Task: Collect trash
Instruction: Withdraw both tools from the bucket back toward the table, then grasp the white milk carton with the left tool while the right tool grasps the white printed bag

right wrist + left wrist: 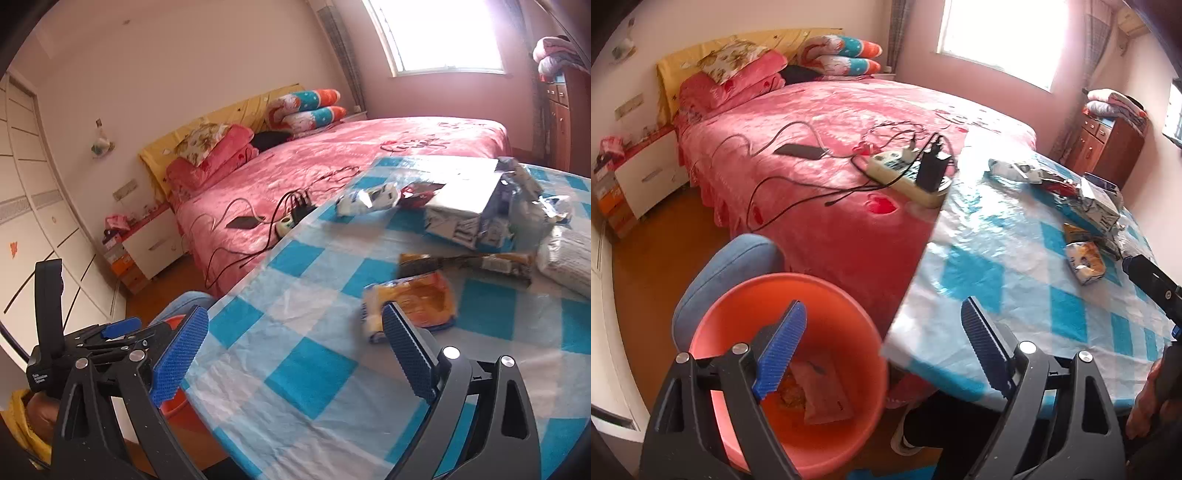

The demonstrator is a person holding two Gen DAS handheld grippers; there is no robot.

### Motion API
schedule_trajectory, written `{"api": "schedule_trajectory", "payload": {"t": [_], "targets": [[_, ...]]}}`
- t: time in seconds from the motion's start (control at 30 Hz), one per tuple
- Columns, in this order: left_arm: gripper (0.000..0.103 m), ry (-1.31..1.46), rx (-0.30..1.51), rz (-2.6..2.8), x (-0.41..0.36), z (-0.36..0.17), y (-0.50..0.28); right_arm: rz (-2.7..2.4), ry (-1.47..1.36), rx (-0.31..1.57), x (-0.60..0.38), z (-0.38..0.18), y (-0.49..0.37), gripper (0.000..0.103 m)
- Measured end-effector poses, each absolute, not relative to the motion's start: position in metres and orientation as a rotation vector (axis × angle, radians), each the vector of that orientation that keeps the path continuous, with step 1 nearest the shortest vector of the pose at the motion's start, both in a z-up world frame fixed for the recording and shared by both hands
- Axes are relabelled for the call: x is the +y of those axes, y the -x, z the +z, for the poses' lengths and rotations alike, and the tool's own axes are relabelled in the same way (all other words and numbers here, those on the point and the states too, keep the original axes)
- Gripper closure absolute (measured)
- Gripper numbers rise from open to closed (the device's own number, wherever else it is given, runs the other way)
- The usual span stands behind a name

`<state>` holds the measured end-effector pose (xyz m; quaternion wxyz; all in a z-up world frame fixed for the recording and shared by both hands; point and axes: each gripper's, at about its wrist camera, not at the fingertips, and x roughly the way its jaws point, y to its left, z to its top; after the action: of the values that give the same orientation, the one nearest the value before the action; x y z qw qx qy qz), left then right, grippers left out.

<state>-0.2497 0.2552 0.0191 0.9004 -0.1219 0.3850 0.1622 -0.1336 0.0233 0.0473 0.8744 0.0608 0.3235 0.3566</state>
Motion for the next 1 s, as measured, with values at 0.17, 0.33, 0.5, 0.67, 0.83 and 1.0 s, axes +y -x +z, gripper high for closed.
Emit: {"api": "schedule_trajectory", "payload": {"t": [0.17, 0.33, 0.5, 0.67, 0.83, 1.0], "targets": [[0.017, 0.215, 0.806, 0.301, 0.232, 0.027, 0.234, 0.704, -0.152, 0.655, 0.001, 0.051, 0.126, 0.009], [0.017, 0.166, 0.816, 0.261, 0.206, 0.031, 0.219, 0.644, -0.187, 0.644, -0.026, 0.052, 0.115, 0.009], [0.017, 0.14, 0.826, 0.223, 0.184, 0.032, 0.205, 0.581, -0.237, 0.639, -0.056, 0.052, 0.103, 0.009], [0.017, 0.122, 0.819, 0.183, 0.163, 0.038, 0.194, 0.507, -0.296, 0.646, -0.091, 0.048, 0.089, 0.009], [0.017, 0.104, 0.83, 0.111, 0.136, 0.039, 0.18, 0.393, -0.367, 0.656, -0.136, 0.041, 0.073, 0.009], [0.017, 0.099, 0.846, 0.009, 0.106, 0.037, 0.165, 0.244, -0.439, 0.678, -0.184, 0.03, 0.056, 0.009]]}}
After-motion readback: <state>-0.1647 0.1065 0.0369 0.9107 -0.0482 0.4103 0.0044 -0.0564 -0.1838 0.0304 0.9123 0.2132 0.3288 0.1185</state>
